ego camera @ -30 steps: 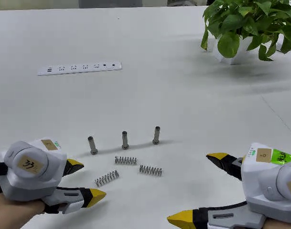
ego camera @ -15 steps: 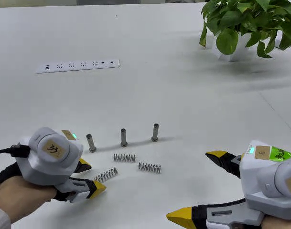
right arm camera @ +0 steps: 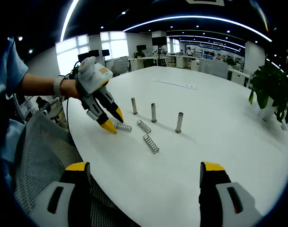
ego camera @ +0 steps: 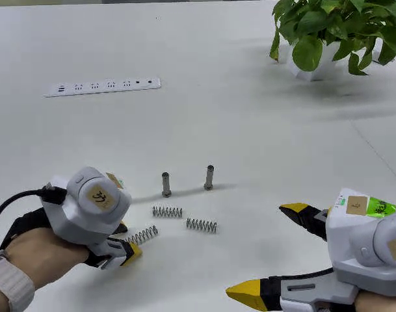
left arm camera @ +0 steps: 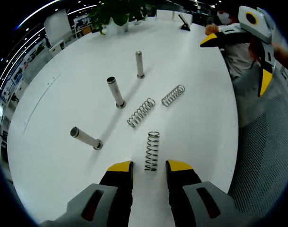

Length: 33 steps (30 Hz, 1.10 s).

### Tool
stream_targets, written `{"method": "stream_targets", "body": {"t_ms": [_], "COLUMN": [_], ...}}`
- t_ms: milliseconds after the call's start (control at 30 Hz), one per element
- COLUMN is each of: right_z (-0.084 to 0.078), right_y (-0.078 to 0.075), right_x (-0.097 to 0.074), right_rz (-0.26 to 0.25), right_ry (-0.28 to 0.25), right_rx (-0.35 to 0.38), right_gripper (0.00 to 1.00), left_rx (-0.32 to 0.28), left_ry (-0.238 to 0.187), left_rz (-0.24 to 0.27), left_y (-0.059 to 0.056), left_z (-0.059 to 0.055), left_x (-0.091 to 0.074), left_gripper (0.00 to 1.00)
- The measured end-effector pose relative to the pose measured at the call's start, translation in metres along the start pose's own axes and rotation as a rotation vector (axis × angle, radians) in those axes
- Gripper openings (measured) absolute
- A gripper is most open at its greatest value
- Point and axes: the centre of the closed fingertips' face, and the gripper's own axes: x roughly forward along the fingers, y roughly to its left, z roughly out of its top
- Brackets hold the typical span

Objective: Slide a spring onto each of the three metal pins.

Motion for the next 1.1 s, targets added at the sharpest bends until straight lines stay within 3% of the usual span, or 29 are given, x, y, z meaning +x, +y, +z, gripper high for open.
{"method": "stream_targets", "body": {"t_ms": [600, 900, 1100], "right_z": [0.0, -0.0017, 0.0012], "right_y": [0.0015, 0.0021, 0.0024], "right_x": [0.0005, 0.0007, 0.0022], "right_rz": [0.004, 0.007, 0.009], "right_ry": [0.001, 0.01, 0.006], "right_rx": [0.0, -0.001, -0.004], "right_gripper": [0.97, 0.97, 0.97], "left_rx": [-0.004, -0.034, -0.088], "left_ry": [-0.021, -0.078, -0.131], "left_rz": [0.021, 0.036, 0.038], "left_y": [0.0026, 0.0029, 0.0042], "left_z": [0.0014, 0.0012, 0.0002], "left_x": [0.0012, 0.0006, -0.0012], "left_gripper": [0.15, 0.11, 0.1]}}
